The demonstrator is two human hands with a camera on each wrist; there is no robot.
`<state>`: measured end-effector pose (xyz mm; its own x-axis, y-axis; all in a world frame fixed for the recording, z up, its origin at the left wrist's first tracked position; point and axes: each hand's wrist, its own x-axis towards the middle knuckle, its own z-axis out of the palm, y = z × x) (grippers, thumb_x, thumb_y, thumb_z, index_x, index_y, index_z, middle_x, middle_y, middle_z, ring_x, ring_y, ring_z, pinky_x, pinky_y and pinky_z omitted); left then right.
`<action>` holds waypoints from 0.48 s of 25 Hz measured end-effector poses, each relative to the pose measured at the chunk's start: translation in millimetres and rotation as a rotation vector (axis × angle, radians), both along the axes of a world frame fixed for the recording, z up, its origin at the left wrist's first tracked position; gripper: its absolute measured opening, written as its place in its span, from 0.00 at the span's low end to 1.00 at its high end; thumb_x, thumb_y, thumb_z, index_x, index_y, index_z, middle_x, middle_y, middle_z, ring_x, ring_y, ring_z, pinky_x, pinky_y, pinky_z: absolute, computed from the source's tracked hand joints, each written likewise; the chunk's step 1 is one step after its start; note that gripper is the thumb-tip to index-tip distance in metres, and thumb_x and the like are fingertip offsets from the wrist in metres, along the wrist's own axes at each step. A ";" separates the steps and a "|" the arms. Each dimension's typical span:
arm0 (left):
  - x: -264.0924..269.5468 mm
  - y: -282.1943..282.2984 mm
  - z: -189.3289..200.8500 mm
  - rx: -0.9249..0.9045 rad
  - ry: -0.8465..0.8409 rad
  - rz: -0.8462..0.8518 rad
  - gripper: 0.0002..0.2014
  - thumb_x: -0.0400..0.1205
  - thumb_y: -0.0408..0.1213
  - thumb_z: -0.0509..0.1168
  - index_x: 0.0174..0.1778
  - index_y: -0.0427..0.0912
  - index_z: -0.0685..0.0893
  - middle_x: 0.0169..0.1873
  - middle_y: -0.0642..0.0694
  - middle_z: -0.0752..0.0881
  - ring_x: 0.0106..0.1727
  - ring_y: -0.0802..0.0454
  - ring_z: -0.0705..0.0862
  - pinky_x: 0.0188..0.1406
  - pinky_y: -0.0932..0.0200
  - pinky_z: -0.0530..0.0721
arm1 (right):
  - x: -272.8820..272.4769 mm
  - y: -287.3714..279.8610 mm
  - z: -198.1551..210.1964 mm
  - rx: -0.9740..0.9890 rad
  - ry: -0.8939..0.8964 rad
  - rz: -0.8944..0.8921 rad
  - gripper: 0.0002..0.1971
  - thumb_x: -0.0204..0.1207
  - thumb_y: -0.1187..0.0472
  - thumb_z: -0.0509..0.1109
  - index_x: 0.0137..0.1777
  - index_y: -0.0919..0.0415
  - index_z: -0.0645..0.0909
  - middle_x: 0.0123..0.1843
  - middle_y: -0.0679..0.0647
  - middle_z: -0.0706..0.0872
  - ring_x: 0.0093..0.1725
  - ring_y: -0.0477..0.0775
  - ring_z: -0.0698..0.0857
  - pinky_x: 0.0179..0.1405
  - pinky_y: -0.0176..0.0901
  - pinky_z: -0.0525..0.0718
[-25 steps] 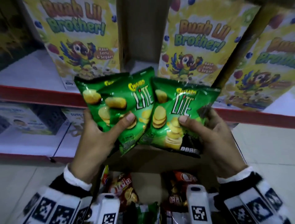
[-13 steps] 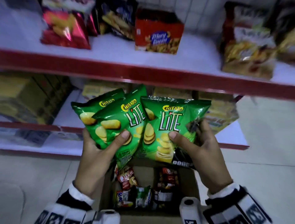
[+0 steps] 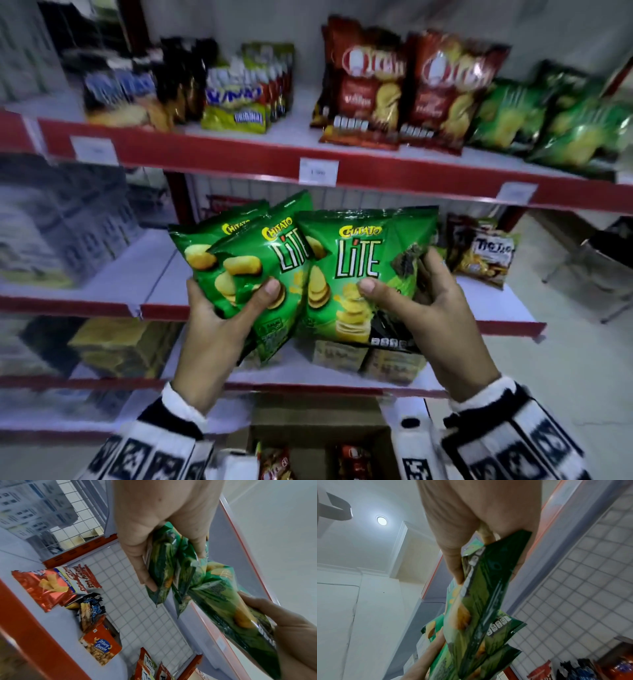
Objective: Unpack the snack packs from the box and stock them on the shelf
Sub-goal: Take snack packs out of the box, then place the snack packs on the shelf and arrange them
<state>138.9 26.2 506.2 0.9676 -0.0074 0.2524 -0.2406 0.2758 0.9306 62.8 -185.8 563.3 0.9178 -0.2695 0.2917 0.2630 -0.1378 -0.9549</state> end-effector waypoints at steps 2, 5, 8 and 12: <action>4.4 8.0 20.8 -0.007 -0.010 -0.023 0.41 0.59 0.48 0.77 0.68 0.40 0.71 0.51 0.56 0.90 0.53 0.58 0.89 0.43 0.67 0.87 | -3.1 11.8 23.3 -0.031 -0.026 -0.024 0.27 0.61 0.55 0.81 0.60 0.44 0.78 0.55 0.37 0.89 0.54 0.38 0.87 0.48 0.27 0.83; 8.4 17.5 37.3 -0.003 -0.020 -0.049 0.41 0.59 0.48 0.79 0.67 0.43 0.72 0.53 0.52 0.90 0.53 0.54 0.90 0.44 0.61 0.89 | -11.3 27.6 45.3 -0.096 -0.041 -0.094 0.25 0.60 0.51 0.81 0.57 0.41 0.79 0.53 0.32 0.88 0.52 0.32 0.86 0.46 0.23 0.83; 15.3 22.2 59.6 0.019 -0.031 -0.078 0.43 0.58 0.50 0.83 0.68 0.44 0.73 0.56 0.48 0.89 0.57 0.49 0.89 0.53 0.48 0.89 | -21.6 27.3 71.6 -0.141 -0.042 -0.162 0.25 0.59 0.49 0.82 0.57 0.47 0.82 0.53 0.42 0.90 0.53 0.42 0.88 0.57 0.47 0.87; 25.1 10.0 93.2 0.080 -0.072 -0.099 0.40 0.58 0.57 0.81 0.64 0.53 0.73 0.56 0.54 0.86 0.56 0.57 0.87 0.55 0.51 0.83 | -31.2 -18.9 118.9 -0.183 -0.070 -0.330 0.33 0.52 0.45 0.82 0.59 0.53 0.82 0.54 0.46 0.90 0.55 0.47 0.88 0.57 0.52 0.85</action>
